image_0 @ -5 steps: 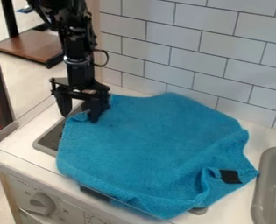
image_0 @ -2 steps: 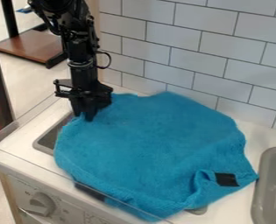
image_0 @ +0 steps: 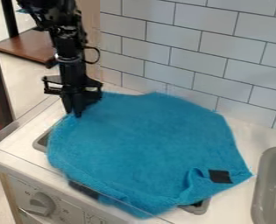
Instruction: Fold to cloth from left to right
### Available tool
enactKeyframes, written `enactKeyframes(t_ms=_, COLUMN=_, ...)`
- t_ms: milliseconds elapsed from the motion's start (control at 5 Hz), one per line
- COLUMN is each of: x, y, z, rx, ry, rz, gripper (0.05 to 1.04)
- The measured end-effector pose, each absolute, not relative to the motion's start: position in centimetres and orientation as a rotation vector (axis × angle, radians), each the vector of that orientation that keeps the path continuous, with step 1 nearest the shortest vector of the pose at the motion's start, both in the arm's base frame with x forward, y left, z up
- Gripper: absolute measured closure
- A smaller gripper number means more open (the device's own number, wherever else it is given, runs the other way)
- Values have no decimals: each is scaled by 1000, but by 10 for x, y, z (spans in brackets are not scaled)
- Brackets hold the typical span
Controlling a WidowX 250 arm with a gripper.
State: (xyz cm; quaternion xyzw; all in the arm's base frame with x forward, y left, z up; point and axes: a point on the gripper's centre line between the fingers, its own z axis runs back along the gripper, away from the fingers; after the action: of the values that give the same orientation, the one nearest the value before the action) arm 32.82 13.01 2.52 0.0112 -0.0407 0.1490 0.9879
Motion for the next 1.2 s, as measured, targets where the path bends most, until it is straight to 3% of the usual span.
enactKeyframes(t_ms=400, x=348, y=79, z=71, rx=-42, ry=-197, rz=194, gripper=1020)
enactKeyframes(t_ms=600, x=348, y=29, z=84, rx=-84, ry=-225, rz=54, gripper=1020)
enactKeyframes(t_ms=1000, x=330, y=-41, z=70, rx=-96, ry=-191, rz=-163, gripper=1020)
enactKeyframes(t_ms=1200, x=323, y=-53, z=53, rx=-82, ry=-166, rz=-211, gripper=1020)
